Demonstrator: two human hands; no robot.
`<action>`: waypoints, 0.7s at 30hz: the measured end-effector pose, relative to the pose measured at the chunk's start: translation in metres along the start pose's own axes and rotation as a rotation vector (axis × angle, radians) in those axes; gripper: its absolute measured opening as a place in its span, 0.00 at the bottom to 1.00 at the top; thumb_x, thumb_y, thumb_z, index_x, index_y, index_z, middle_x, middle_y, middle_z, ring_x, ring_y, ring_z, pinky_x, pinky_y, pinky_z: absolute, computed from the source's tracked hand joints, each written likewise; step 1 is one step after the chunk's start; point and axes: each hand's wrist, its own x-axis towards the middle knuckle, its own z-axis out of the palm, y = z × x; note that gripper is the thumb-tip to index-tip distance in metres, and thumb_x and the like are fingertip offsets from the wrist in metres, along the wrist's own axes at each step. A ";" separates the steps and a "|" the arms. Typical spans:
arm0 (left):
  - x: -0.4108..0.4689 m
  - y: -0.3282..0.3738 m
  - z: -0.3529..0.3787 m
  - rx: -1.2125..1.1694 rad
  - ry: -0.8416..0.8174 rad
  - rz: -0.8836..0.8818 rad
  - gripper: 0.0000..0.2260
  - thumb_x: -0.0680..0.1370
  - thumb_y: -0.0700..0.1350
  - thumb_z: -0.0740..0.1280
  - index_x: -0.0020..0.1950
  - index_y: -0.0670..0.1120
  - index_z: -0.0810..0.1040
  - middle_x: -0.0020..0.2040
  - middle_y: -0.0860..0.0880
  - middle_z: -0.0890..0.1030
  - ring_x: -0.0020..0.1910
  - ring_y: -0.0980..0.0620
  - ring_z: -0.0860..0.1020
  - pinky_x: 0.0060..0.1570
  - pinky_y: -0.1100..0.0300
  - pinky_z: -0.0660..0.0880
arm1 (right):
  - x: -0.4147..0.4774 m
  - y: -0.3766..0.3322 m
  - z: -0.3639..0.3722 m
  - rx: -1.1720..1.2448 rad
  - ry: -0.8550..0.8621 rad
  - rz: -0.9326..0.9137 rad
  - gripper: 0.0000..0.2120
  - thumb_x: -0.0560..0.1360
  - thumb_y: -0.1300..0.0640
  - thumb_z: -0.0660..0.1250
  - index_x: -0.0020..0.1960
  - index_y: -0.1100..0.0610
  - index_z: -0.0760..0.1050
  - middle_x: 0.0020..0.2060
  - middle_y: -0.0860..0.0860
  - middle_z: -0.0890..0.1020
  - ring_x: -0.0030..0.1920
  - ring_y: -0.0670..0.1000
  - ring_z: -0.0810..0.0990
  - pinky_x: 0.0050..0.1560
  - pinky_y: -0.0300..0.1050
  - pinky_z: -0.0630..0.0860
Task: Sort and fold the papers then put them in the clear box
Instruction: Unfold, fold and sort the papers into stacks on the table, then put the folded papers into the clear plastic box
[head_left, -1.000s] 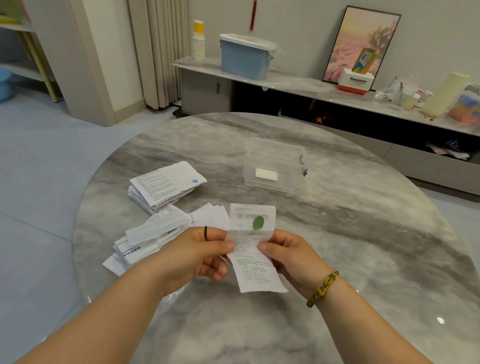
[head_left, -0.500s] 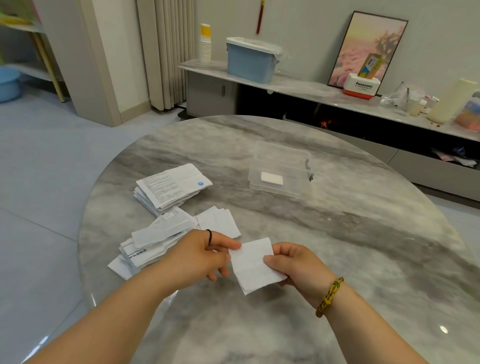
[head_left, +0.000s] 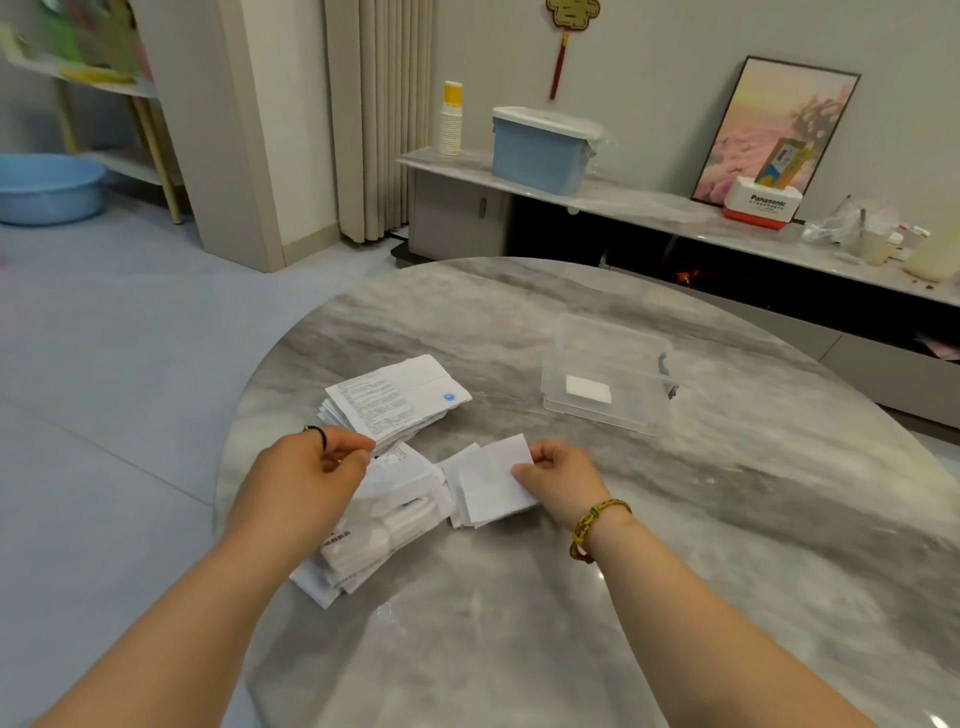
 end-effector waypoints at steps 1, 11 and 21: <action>0.003 -0.002 -0.001 0.005 0.002 -0.010 0.06 0.76 0.41 0.64 0.43 0.51 0.77 0.37 0.57 0.76 0.40 0.55 0.74 0.36 0.67 0.67 | 0.004 0.001 0.005 -0.046 -0.015 -0.002 0.05 0.75 0.65 0.62 0.42 0.57 0.73 0.40 0.53 0.76 0.45 0.51 0.74 0.44 0.38 0.70; 0.019 -0.011 -0.004 0.015 0.001 -0.147 0.08 0.77 0.41 0.63 0.53 0.44 0.80 0.44 0.49 0.76 0.46 0.52 0.73 0.48 0.62 0.65 | 0.014 -0.006 0.017 -0.548 0.059 -0.031 0.21 0.75 0.51 0.63 0.66 0.53 0.65 0.63 0.52 0.71 0.65 0.53 0.68 0.64 0.44 0.64; 0.036 -0.019 0.004 -0.193 0.005 -0.299 0.17 0.79 0.41 0.59 0.68 0.44 0.69 0.67 0.46 0.72 0.60 0.50 0.71 0.53 0.64 0.64 | 0.075 -0.060 0.039 -0.213 0.018 -0.067 0.26 0.75 0.52 0.65 0.69 0.59 0.62 0.68 0.55 0.67 0.66 0.55 0.68 0.65 0.45 0.66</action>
